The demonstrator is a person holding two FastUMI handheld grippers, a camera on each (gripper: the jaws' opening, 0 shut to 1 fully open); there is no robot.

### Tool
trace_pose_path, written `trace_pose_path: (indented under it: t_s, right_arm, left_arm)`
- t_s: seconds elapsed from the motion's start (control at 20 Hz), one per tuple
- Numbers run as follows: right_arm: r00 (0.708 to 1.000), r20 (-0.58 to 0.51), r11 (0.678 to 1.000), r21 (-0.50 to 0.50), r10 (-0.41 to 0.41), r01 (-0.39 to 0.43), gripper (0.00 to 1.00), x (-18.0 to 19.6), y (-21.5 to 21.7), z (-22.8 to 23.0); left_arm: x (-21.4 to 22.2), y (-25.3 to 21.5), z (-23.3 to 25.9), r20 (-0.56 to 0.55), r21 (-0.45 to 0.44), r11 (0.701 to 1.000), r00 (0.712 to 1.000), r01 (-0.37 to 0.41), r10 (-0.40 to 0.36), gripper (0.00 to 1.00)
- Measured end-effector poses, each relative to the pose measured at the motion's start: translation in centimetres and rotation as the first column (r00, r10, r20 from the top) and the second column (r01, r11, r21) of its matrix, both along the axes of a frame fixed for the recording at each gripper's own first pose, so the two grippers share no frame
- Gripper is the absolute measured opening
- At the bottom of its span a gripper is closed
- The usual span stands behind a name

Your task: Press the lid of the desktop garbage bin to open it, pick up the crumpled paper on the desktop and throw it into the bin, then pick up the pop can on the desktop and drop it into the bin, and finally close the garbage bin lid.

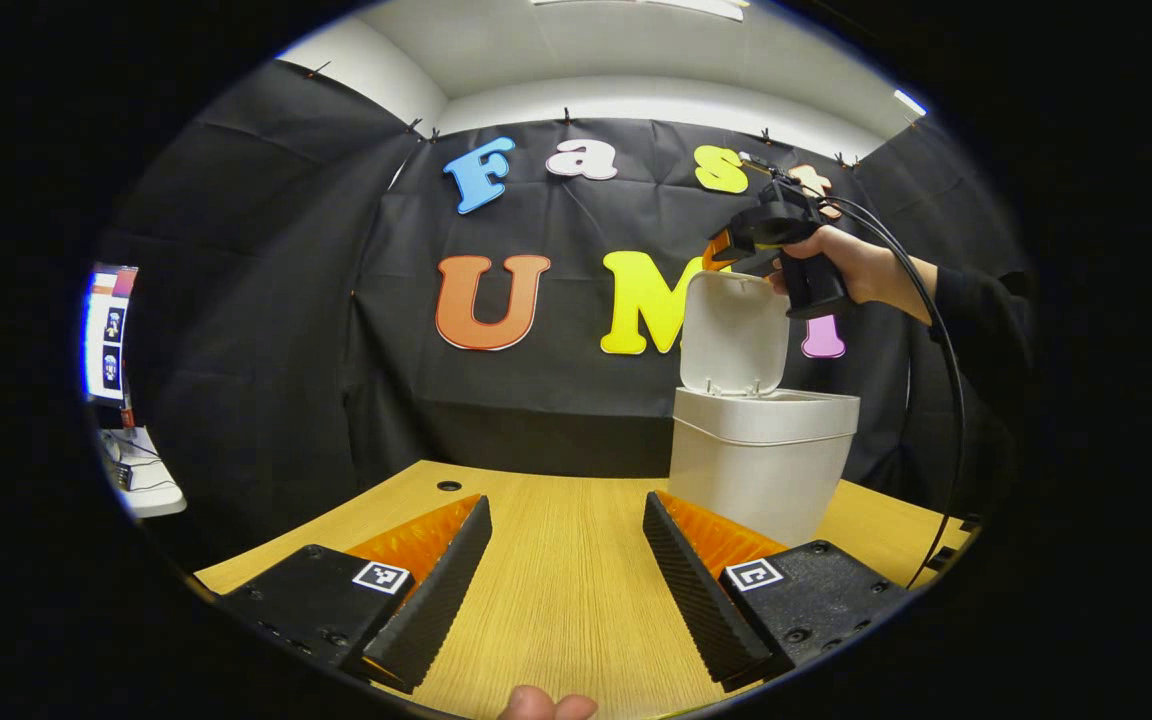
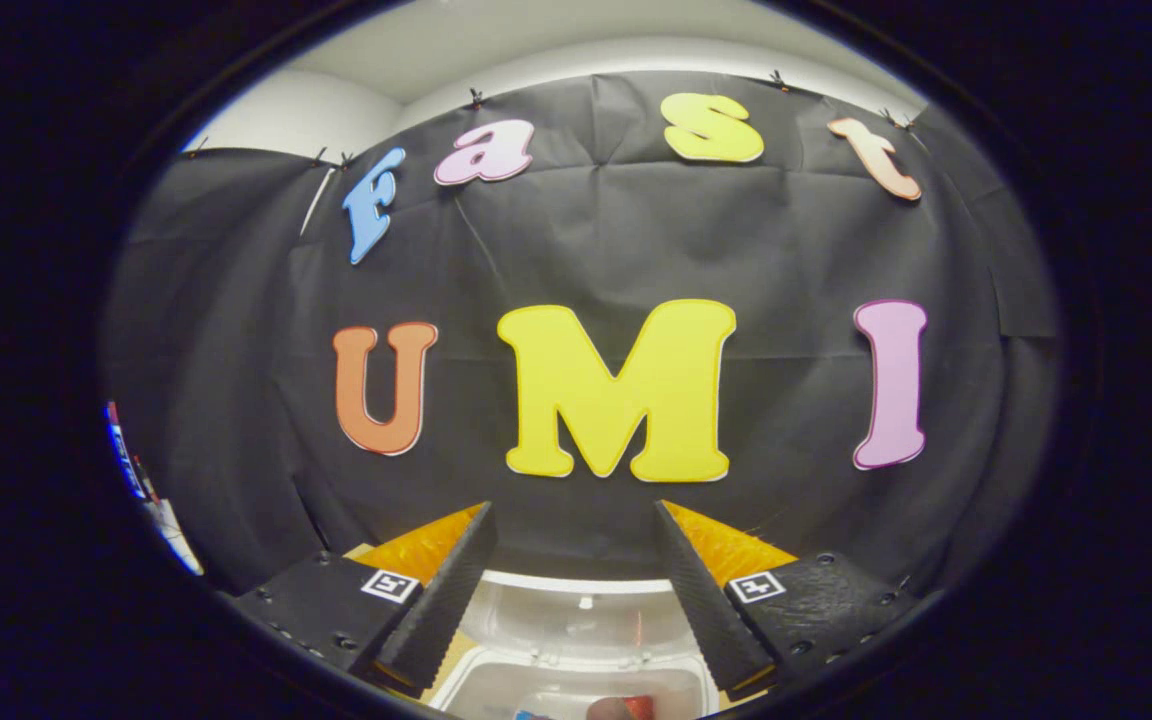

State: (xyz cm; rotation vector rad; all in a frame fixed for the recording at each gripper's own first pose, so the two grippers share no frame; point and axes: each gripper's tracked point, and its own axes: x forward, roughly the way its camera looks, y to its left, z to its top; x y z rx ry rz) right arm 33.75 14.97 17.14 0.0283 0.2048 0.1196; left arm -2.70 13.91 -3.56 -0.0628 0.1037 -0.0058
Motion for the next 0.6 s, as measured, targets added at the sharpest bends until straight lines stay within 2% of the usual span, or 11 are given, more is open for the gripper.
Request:
trace_pose_path:
  t_s: [0.1,0.2,0.5,0.6]
  right_arm:
    - [0.998,-0.055,1.0,-0.021,0.019,-0.02,0.96,-1.0,0.5,-1.7]
    - [0.999,-0.043,1.0,-0.016,0.022,-0.023,0.99,-1.9,0.4,-1.5]
    - [0.993,-0.101,0.998,-0.009,0.056,-0.057,0.94,-6.4,0.4,-3.9]
    - [0.989,-0.127,0.996,-0.02,0.079,-0.082,0.96,-8.1,0.1,-5.4]
  left_arm:
    - [0.1,-0.6,0.3,0.015,-0.008,1.0,1.0,0.012,-0.012,0.98]
    - [0.0,-1.1,0.6,0.021,-0.012,1.0,1.0,0.022,-0.021,0.98]
    - [-0.1,-1.2,0.6,0.023,-0.017,0.999,0.999,0.031,-0.031,0.98]
    - [0.1,-1.2,0.5,0.025,-0.023,0.999,0.999,0.03,-0.029,0.98]
